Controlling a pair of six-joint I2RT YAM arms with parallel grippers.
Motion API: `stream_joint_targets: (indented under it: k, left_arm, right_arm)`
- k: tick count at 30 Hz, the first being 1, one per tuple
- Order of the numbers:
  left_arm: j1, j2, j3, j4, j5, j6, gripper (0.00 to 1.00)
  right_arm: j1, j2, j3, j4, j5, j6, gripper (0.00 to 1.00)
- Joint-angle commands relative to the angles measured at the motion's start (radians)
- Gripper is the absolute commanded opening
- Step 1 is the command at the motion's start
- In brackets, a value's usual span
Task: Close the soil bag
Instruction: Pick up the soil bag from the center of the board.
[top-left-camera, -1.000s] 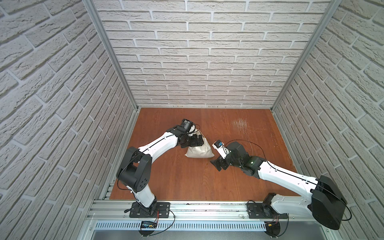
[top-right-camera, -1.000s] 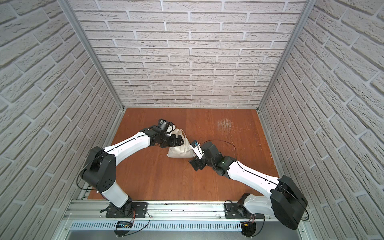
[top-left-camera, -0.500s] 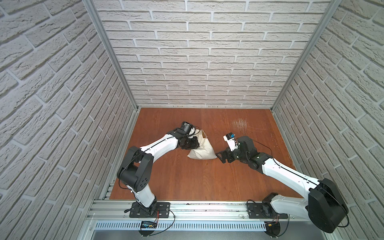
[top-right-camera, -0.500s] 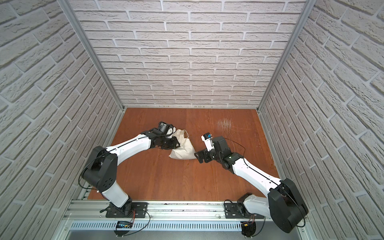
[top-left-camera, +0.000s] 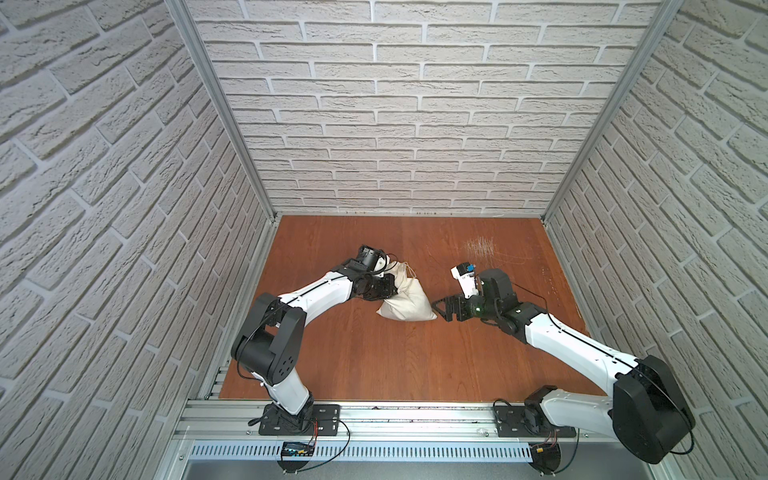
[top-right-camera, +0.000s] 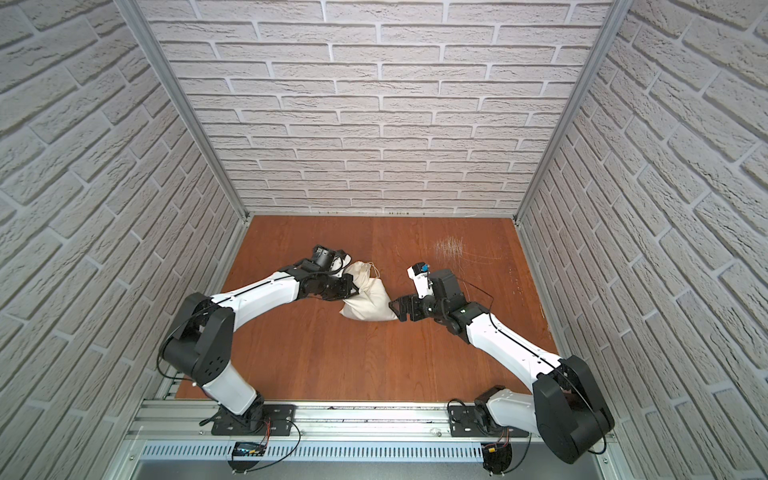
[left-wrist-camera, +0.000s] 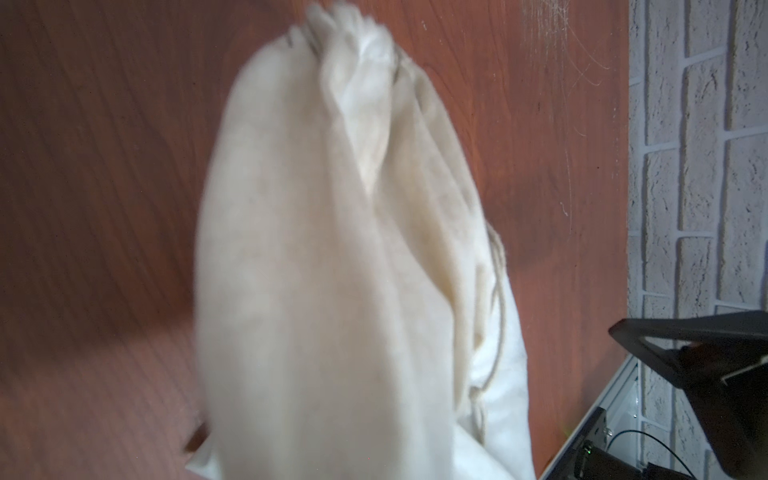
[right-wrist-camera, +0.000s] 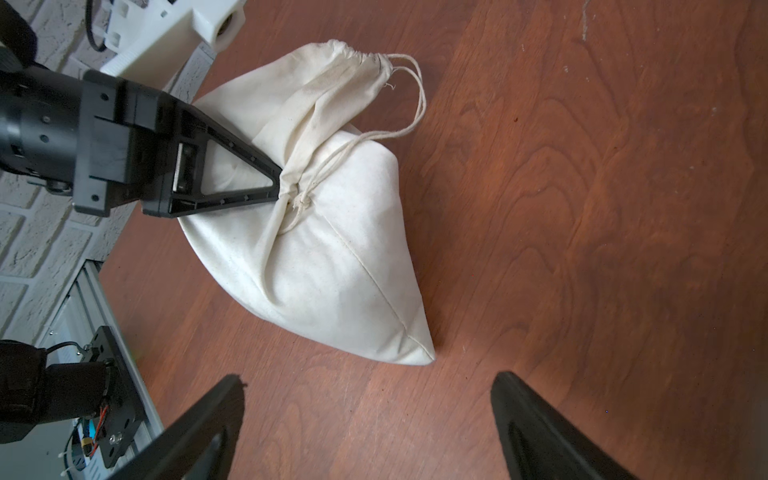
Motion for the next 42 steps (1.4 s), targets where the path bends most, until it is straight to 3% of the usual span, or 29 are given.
stream_joint_targets:
  k: [1,10,22,31,42]
  left_arm:
    - [0.029,-0.086,-0.020,0.068,0.076,-0.005,0.00]
    - [0.089,-0.185,-0.028,0.072,0.203,0.085,0.00]
    - [0.072,-0.236,0.037,0.139,0.316,0.099,0.00]
    - [0.027,-0.236,0.111,0.125,0.368,0.125,0.00]
    - [-0.055,-0.156,0.198,0.116,0.375,0.147,0.00]
  right_arm:
    - [-0.029,0.005,0.004,0.071,-0.061,0.049,0.96]
    - [-0.096,0.010,0.066,0.064,-0.210,0.021,0.96]
    - [-0.092,0.195,0.332,0.162,-0.449,0.122,0.96]
    - [-0.074,0.248,0.412,0.111,-0.529,0.087,0.96]
    - [-0.026,0.281,0.456,0.170,-0.486,0.086,0.95]
